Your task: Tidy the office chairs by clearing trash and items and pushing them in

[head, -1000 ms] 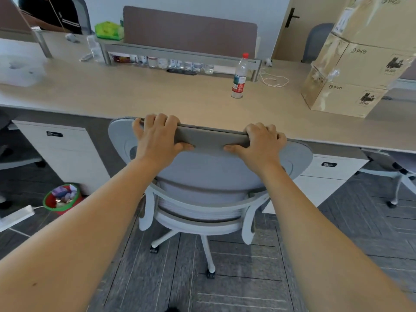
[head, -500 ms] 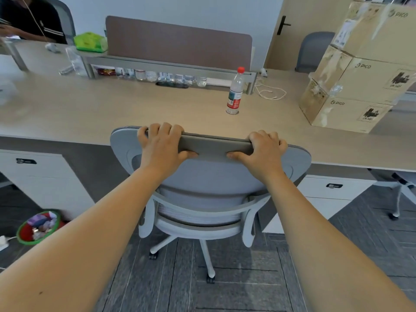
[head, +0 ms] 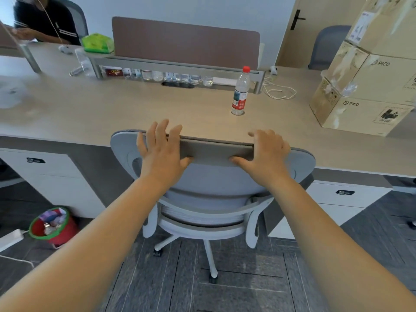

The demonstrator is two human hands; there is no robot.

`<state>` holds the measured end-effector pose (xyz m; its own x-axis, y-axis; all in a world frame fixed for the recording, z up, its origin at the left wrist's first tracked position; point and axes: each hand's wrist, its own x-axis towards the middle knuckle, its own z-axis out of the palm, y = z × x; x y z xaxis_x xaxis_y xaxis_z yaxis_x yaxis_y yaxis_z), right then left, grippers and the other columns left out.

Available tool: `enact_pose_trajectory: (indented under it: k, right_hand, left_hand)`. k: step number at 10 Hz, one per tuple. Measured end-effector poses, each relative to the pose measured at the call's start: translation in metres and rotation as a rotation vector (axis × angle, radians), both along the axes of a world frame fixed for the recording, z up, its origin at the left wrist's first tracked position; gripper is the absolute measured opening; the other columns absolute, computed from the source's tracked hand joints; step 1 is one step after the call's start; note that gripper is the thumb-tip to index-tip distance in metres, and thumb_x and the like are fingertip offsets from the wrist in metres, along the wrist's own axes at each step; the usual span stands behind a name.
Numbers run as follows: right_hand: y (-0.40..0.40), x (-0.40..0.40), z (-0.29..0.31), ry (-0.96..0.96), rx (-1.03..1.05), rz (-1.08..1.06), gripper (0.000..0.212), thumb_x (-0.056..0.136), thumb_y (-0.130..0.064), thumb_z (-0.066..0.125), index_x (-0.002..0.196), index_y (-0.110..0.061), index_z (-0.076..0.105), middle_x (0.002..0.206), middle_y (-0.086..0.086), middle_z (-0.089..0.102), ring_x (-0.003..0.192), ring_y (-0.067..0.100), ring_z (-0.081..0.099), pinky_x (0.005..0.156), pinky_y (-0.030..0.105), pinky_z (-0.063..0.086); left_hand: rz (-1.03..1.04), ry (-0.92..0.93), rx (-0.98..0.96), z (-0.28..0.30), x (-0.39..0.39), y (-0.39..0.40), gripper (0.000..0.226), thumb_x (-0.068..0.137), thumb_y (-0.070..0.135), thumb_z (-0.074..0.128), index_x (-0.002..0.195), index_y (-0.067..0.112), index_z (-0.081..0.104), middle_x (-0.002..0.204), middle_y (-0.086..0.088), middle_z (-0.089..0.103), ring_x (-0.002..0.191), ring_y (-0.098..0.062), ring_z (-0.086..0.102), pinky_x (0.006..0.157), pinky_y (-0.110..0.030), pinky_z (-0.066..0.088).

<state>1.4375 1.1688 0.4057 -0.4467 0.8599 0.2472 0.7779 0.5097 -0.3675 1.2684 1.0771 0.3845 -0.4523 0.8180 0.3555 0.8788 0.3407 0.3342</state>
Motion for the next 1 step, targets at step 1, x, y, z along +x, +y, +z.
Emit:
enact_pose_trajectory:
  k: [1]
  right_hand:
    - [-0.0551,0.0399,0.0077,0.305,-0.018,0.098,0.055,0.078,-0.038,0.055,0.128,-0.018,0.046,0.127,-0.006,0.05,0.122,0.009,0.042,0.102,0.029,0.031]
  left_hand:
    - [-0.194,-0.137,0.111,-0.0152,0.0349,-0.0587,0.061,0.076,0.039,0.054,0.132,0.02,0.036,0.144,-0.009,0.036,0.137,-0.025,0.026,0.112,-0.048,0.022]
